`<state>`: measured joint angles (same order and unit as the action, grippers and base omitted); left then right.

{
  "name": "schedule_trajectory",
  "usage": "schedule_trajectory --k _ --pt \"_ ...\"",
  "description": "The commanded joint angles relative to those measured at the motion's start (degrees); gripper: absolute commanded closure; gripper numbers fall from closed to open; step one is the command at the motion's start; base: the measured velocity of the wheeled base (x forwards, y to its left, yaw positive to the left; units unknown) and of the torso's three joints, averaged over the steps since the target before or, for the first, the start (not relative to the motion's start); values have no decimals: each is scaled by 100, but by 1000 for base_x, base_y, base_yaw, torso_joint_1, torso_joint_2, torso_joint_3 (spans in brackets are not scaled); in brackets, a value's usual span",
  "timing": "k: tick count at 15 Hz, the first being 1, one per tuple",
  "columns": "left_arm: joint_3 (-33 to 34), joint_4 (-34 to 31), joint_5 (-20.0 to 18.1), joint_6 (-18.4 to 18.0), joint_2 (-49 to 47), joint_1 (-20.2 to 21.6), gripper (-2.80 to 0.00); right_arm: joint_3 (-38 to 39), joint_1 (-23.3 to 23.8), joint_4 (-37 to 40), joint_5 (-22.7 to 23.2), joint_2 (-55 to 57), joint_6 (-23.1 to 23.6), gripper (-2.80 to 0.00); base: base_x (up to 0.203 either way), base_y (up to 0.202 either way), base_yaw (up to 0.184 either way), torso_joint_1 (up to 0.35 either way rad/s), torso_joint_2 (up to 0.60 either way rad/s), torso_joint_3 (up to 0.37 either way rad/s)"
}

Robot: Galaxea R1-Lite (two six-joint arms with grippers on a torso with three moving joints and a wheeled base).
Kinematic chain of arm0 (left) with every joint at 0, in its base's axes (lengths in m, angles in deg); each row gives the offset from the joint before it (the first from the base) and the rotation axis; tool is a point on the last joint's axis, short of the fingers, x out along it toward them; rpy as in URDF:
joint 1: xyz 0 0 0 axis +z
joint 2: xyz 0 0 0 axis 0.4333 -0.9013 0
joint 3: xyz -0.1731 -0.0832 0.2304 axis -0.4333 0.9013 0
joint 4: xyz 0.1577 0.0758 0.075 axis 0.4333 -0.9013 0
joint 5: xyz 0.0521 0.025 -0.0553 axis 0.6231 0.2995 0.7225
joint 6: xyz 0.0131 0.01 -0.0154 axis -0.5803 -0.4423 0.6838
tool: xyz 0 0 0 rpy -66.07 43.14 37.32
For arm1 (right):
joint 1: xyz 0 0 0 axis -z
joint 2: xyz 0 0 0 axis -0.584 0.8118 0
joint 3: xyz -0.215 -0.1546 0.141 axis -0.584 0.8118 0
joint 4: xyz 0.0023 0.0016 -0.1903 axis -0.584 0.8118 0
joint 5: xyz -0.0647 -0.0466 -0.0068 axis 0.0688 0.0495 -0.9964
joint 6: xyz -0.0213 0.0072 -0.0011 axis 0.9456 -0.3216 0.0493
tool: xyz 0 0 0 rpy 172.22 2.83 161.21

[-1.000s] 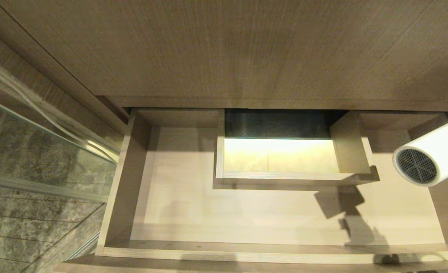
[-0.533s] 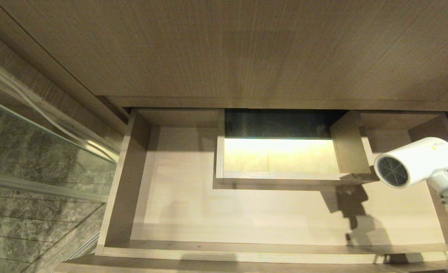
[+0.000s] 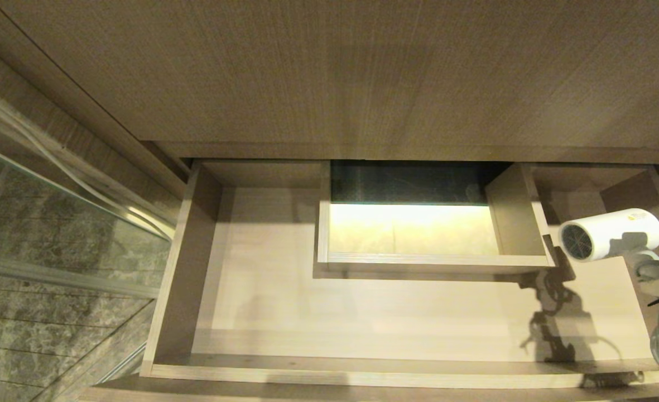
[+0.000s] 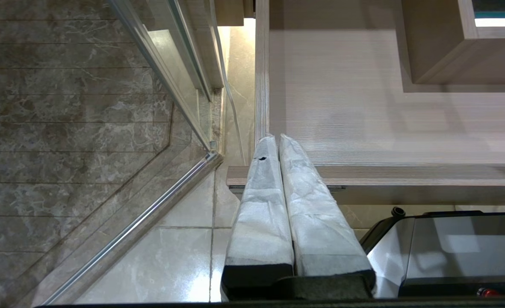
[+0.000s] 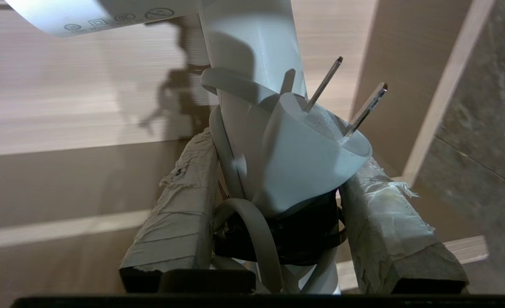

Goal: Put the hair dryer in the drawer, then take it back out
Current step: Put it into the drawer

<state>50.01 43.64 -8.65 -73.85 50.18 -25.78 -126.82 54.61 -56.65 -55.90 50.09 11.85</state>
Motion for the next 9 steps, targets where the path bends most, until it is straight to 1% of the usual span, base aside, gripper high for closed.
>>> schedule_trajectory --k 1,6,9 --pt "0 1 1 2 0 -2 0 -55 92 -306 -32 753 39 0 0 0 0 0 0 0" --pt "4 1 1 2 0 -1 0 -697 90 -840 -110 1958 50 0 0 0 0 0 0 0" --pt "0 1 1 2 0 2 0 -1049 89 -1371 -131 2571 50 0 0 0 0 0 0 0"
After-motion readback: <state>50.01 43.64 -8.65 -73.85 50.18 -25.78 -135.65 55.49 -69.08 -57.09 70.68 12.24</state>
